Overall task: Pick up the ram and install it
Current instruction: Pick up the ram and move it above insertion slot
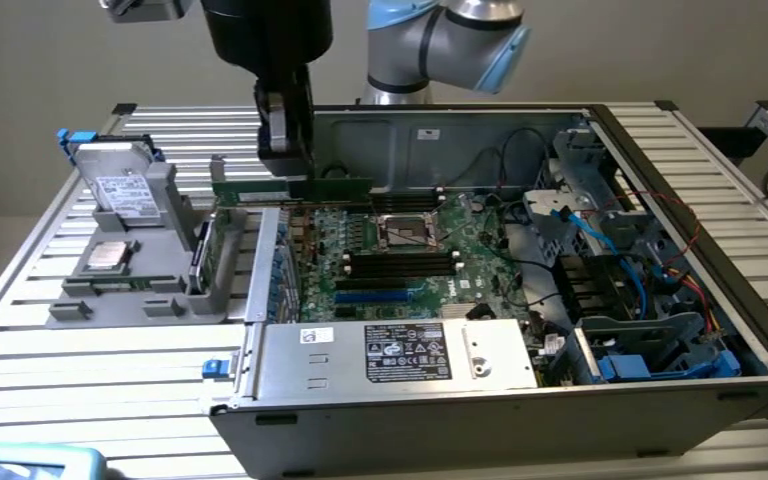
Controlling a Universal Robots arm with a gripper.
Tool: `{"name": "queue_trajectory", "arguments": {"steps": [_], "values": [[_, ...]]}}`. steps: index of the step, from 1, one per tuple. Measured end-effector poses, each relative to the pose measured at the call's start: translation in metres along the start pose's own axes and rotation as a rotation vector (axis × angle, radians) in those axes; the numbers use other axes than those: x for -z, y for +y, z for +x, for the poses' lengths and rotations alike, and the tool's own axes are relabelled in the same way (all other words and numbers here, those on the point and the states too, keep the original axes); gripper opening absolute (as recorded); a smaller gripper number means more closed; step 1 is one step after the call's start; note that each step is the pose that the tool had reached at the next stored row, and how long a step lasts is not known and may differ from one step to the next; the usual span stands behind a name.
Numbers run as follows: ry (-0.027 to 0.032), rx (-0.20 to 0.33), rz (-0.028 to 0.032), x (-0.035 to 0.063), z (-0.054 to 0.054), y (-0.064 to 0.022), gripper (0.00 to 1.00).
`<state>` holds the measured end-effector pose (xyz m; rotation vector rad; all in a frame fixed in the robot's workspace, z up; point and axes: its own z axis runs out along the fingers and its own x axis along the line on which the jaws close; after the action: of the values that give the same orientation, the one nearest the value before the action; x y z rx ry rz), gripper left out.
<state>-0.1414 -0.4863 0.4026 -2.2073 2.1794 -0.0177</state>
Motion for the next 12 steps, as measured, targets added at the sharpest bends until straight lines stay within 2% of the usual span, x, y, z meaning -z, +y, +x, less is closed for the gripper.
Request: {"name": "queue_trajectory", "arguments": {"steps": [4, 12], "values": [[-0.0023, 0.000, 0.0002, -0.0006, 0.001, -0.0180, 0.14], [-0.0118, 0.000, 0.0002, -0.0020, 0.002, -0.0543, 0.14]]}}
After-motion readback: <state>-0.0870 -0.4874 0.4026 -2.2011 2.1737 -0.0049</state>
